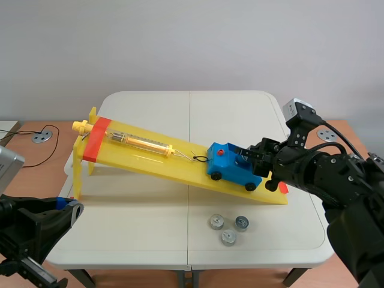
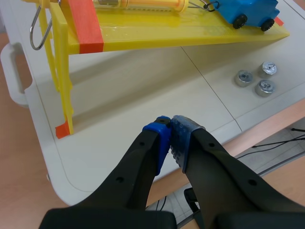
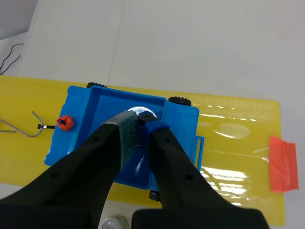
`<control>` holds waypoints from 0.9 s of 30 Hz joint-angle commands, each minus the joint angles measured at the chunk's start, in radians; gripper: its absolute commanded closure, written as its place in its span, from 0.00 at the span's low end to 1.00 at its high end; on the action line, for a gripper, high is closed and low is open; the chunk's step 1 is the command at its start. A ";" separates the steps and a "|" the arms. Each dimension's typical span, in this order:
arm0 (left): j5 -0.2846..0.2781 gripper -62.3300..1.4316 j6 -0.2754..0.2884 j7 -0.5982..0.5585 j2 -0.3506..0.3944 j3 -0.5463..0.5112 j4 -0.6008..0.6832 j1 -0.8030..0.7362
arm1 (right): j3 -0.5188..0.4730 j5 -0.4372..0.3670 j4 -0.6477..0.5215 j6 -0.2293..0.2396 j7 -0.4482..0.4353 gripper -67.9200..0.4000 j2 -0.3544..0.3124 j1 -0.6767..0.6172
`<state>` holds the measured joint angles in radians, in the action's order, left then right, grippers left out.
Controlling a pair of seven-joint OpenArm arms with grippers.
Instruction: Place the four metal weights on the blue cart on the ramp.
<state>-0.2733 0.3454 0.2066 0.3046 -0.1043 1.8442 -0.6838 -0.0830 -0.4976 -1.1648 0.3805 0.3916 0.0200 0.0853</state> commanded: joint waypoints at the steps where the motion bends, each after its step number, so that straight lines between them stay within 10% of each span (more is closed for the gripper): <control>1: -0.051 0.93 0.025 -0.108 -0.008 -0.016 0.070 0.006 | 0.027 -0.059 -0.063 0.030 -0.159 0.98 0.026 0.132; 7: -0.051 0.93 0.025 -0.108 -0.008 -0.016 0.070 0.006 | 0.028 -0.051 -0.063 0.031 -0.163 0.97 0.031 0.133; 15: -0.051 0.93 0.025 -0.108 -0.008 -0.016 0.070 0.006 | 0.024 -0.051 -0.063 0.040 -0.169 0.71 0.030 0.133; 21: -0.051 0.93 0.025 -0.108 -0.008 -0.016 0.070 0.006 | -0.027 -0.053 -0.103 0.148 -0.144 0.60 0.006 0.117; 27: -0.051 0.93 0.025 -0.108 -0.008 -0.016 0.070 0.006 | -0.080 -0.056 -0.253 0.152 -0.125 0.56 -0.066 0.031</control>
<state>-0.2733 0.3454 0.2062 0.3046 -0.1043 1.8442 -0.6838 -0.1448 -0.4866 -1.2507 0.4728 0.3878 0.0246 0.0639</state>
